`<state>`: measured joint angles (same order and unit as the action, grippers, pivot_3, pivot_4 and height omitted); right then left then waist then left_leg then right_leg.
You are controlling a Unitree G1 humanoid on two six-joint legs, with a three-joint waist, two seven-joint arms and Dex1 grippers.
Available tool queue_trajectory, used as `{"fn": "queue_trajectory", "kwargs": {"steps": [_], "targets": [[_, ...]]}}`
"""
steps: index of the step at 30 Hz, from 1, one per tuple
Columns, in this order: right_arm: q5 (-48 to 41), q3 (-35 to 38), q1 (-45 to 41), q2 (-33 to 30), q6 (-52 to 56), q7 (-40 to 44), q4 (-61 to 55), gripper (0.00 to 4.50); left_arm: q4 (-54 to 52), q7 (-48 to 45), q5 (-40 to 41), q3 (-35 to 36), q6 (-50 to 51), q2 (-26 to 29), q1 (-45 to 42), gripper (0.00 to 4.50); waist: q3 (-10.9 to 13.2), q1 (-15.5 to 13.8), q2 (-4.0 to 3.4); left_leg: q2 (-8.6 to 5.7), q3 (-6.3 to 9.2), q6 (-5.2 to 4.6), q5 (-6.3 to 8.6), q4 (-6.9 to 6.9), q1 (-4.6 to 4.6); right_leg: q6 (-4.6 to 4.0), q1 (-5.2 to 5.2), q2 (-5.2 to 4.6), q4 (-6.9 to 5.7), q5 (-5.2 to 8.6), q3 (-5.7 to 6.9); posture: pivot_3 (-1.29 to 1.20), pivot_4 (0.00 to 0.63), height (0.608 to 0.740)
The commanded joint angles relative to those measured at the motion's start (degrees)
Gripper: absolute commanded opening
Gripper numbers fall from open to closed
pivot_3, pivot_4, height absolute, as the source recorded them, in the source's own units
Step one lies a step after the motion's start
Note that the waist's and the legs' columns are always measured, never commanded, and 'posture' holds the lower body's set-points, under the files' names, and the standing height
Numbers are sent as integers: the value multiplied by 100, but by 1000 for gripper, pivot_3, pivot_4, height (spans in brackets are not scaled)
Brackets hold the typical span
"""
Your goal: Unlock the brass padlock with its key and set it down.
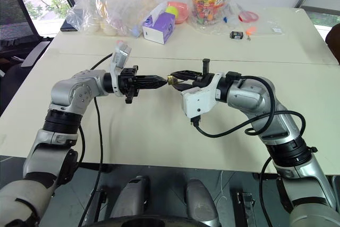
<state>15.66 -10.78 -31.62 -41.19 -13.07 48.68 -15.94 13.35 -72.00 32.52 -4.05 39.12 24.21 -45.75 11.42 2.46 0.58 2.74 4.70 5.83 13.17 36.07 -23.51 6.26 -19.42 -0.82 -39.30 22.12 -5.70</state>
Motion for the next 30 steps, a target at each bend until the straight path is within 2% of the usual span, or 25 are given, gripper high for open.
{"fn": "queue_trajectory", "kwargs": {"steps": [1, 11, 22, 26, 30], "targets": [[-122, 92, -67, -30, 86, 23, -317, 710, -143, 138, -276, -31, -644, -97, -12, 79, 0, -5, 0, 0, 0, 0, 0, 0, 0, 0, 0, 0, 0, 0, 0, 0, 150, 740], [-528, -23, 28, 3, 547, 385, -496, 710, -203, 247, -928, -184, -2183, -289, 140, 79, 0, -5, 0, 0, 0, 0, 0, 1, 0, 0, 1, -1, 1, 0, 0, 0, 150, 740], [-772, -38, 112, 20, 775, 613, -386, 710, 239, 524, -2260, -469, -5559, -402, 234, 79, 0, -12, 0, -1, -1, 0, 0, 1, 0, 0, 1, -1, 3, 0, 0, 0, 150, 740], [-790, -20, 149, -2, 754, 630, -346, 710, 296, 411, -2258, -506, -5764, -358, 241, 79, 0, -9, 0, -1, -1, -1, 0, 1, 0, 0, 1, -1, 3, 0, 0, 0, 150, 740], [-792, -7, 111, 15, 743, 630, -275, 710, -128, 239, -1455, -421, -3555, -184, 334, 79, 0, -3, 0, -1, 0, -1, 0, 0, 0, 0, 1, 0, 2, 0, 0, 0, 150, 740]]}}
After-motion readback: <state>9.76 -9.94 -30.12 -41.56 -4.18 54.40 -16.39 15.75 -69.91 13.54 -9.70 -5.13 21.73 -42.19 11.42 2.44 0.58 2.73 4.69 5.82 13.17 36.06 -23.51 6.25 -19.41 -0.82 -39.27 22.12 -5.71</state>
